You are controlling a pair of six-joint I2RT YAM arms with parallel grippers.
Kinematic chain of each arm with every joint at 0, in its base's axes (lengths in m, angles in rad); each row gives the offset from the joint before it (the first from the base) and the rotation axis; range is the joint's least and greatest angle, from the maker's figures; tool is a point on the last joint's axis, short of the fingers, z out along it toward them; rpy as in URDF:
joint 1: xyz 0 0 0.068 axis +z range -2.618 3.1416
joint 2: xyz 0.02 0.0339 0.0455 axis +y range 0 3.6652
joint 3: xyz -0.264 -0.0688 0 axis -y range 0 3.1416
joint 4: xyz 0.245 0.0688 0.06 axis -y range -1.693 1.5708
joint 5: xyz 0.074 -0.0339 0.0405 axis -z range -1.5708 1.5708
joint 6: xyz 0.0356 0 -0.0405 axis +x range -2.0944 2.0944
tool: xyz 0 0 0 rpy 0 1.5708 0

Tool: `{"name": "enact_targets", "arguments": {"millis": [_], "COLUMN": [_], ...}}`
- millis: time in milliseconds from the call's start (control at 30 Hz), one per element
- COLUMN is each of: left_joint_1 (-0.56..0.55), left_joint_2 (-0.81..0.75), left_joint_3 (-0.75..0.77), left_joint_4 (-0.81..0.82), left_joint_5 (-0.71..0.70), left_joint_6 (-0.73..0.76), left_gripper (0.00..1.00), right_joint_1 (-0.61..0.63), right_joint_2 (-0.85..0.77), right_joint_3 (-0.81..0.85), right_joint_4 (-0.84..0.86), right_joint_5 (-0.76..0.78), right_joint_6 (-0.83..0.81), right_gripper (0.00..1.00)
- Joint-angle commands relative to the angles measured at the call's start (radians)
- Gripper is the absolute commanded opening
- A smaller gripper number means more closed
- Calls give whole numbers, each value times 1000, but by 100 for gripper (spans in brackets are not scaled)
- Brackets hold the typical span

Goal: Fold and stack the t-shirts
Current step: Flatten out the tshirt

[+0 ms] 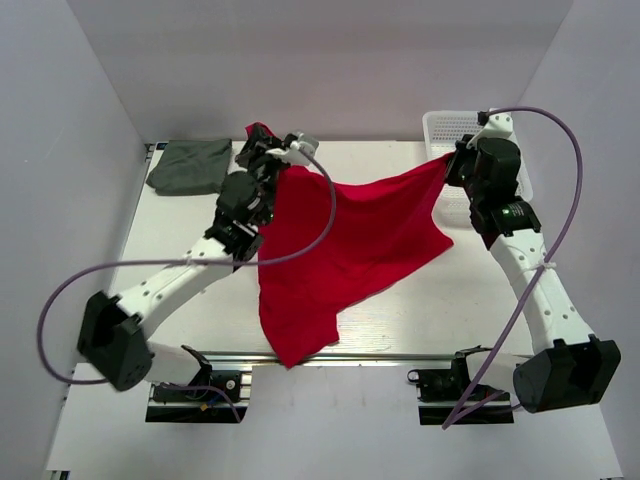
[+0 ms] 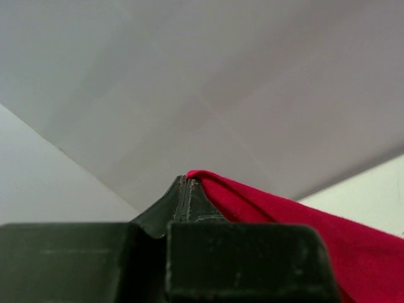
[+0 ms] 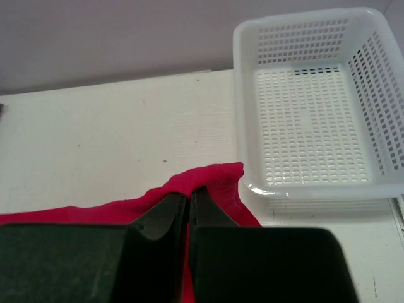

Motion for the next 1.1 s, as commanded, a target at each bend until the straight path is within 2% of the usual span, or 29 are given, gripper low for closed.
{"name": "enact_targets", "arguments": {"millis": [0, 100, 167, 200, 267, 300, 367, 400, 433, 500, 700, 833, 1067], "left_joint_1": [88, 151, 185, 196, 220, 220, 245, 245, 245, 245, 245, 227, 227], "left_joint_2": [85, 154, 208, 229, 298, 321, 363, 389, 389, 372, 136, 3, -126], "left_joint_3": [83, 170, 262, 304, 402, 521, 693, 744, 787, 853, 792, 749, 869], "left_joint_4": [38, -2, -58, -89, -211, -394, -570, -753, -825, -954, -1017, -1025, -1161], "left_joint_5": [9, 9, -117, -159, -242, -288, -316, -292, -278, -211, -127, -112, 15], "left_joint_6": [-81, -152, -283, -284, -446, -513, -690, -743, -835, -893, -1012, -1012, -1083], "left_gripper": [0, 0, 0, 0, 0, 0, 0, 0, 0, 0, 0, 0, 0], "right_joint_1": [-5, -8, -5, -7, -7, -4, -4, -4, -4, -4, -4, -5, -2], "right_joint_2": [6, 28, 30, 27, 11, 2, -27, -36, -53, -85, -147, -190, -265], "right_joint_3": [46, 74, 89, 99, 112, 115, 134, 140, 146, 183, 290, 355, 488], "right_joint_4": [79, 65, 51, 49, 40, 34, 13, -7, -13, -67, -153, -205, -282], "right_joint_5": [59, 99, 128, 134, 139, 139, 125, 123, 119, 107, 35, -30, -116], "right_joint_6": [-9, -12, -9, -6, 10, 14, 17, 22, 20, 25, 22, 13, 16], "right_gripper": [0, 0, 0, 0, 0, 0, 0, 0, 0, 0, 0, 0, 0]}}
